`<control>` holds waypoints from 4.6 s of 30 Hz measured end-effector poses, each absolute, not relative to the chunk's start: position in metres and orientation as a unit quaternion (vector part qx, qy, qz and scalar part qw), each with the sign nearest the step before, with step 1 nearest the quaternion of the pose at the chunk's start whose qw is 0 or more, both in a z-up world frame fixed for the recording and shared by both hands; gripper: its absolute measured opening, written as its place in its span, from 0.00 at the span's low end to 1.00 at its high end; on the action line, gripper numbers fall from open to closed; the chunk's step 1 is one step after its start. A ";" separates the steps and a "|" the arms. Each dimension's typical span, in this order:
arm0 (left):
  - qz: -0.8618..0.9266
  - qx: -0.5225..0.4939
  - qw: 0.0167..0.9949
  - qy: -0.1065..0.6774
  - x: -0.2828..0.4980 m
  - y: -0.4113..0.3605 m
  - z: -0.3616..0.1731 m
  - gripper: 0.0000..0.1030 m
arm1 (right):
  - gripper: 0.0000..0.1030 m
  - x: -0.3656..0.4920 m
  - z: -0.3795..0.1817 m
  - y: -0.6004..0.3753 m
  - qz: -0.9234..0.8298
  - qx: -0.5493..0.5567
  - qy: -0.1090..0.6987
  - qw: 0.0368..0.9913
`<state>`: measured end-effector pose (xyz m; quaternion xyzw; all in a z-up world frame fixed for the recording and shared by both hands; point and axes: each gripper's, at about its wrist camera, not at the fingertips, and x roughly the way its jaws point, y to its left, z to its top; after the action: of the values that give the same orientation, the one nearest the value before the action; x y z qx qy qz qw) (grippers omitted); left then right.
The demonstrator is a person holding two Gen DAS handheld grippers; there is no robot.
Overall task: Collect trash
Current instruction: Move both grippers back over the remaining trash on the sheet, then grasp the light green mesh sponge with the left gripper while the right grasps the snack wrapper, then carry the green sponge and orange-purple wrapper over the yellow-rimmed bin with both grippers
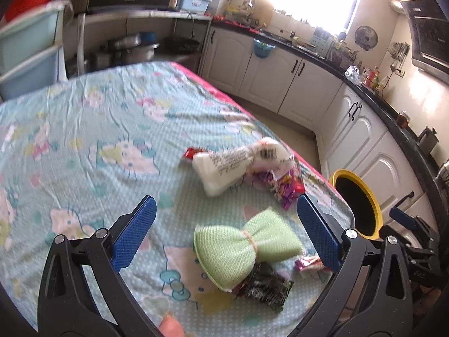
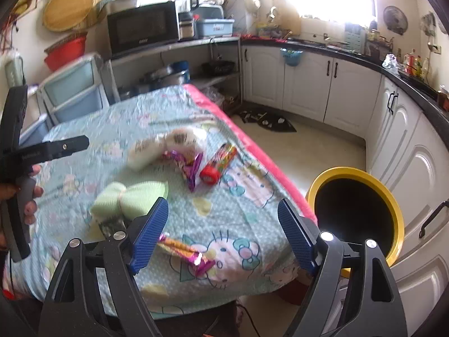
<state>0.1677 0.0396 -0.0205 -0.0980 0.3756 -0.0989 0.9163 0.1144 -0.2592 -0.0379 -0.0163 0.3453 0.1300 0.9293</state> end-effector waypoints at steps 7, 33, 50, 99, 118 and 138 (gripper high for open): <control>-0.117 -0.138 0.888 0.423 0.163 0.049 -0.052 0.90 | 0.76 0.118 -0.067 -0.246 0.153 -0.048 0.384 0.910; -0.152 -0.286 0.794 0.514 0.175 0.045 -0.115 0.51 | 0.28 0.147 -0.137 -0.198 0.224 -0.129 0.451 0.854; -0.162 -0.223 0.852 0.445 0.178 0.033 -0.057 0.35 | 0.20 0.141 -0.100 -0.218 0.229 -0.059 0.423 0.875; -0.290 -0.026 0.901 0.320 0.197 -0.164 0.059 0.36 | 0.20 0.097 0.026 -0.418 0.004 0.085 0.240 0.967; -0.331 0.015 0.885 0.328 0.213 -0.247 0.044 0.36 | 0.20 0.091 0.027 -0.474 -0.079 0.111 0.219 0.966; -0.326 0.068 0.862 0.382 0.257 -0.318 -0.017 0.37 | 0.20 0.138 -0.029 -0.506 -0.117 0.143 0.275 0.943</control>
<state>0.2572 -0.3183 -0.0169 0.0677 0.3818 -0.3255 0.8624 0.1380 -0.5055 -0.0290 0.1427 0.2753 -0.1169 0.9435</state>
